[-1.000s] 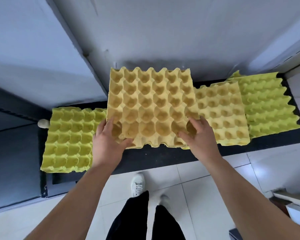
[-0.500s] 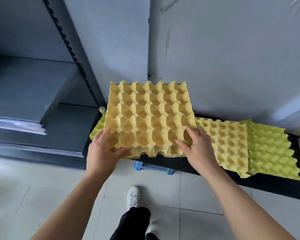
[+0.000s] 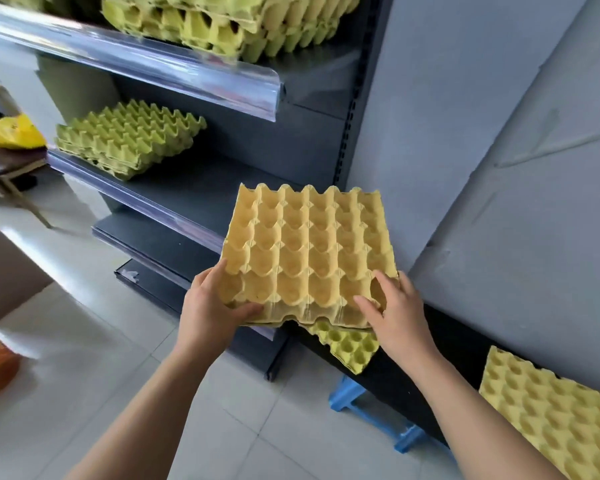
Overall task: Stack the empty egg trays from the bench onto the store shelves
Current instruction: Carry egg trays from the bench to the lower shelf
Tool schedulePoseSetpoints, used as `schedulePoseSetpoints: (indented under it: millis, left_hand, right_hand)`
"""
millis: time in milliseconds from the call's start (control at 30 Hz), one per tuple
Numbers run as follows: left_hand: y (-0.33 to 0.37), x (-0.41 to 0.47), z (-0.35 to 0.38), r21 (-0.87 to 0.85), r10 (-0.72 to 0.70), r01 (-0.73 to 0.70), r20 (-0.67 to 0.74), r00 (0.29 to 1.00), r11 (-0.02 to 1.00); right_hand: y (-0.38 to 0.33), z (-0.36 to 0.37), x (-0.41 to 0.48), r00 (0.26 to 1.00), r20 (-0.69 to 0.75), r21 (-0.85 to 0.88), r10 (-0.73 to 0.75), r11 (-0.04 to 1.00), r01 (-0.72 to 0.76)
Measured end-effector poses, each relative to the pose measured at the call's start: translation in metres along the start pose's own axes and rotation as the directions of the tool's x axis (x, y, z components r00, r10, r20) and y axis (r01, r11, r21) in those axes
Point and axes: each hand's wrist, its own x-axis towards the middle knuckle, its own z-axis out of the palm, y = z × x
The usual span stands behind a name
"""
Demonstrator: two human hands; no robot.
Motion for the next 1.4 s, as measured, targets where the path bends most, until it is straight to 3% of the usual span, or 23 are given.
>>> schedulePoseSetpoints:
  millis: [267,400,533,800,1067,1400]
  left_hand:
    - [-0.078,0.095,-0.152,0.035,0.054,-0.051,-0.083,0.995,0.998]
    - [-0.108,0.141,-0.212,0.026,-0.029,0.032,-0.109,0.994,0.999]
    - [-0.135,0.185,-0.251,0.015,-0.014,0.016,-0.110,0.994,1.000]
    - [-0.165,0.283,-0.289,0.028,0.058,-0.055,-0.137,0.989,0.998]
    - [-0.187,0.390,-0.311,0.025,0.029,-0.026,-0.145,0.989,0.999]
    - [-0.225,0.504,-0.331,0.038,0.125,-0.124,-0.035,0.992,0.992]
  right_hand:
    - [-0.167,0.084,0.047,0.999,0.000,0.006,-0.047,0.999,0.047]
    - [-0.235,0.121,0.071,0.996,-0.017,0.018,-0.083,0.996,0.083]
    - [-0.285,0.150,0.105,0.995,-0.013,0.030,-0.104,0.994,0.104]
    - [-0.351,0.195,0.186,0.991,-0.027,0.022,-0.134,0.991,0.134]
    - [-0.402,0.234,0.277,0.998,0.000,0.036,-0.067,0.997,0.067]
    - [-0.452,0.283,0.331,0.997,-0.038,0.031,0.062,0.998,-0.061]
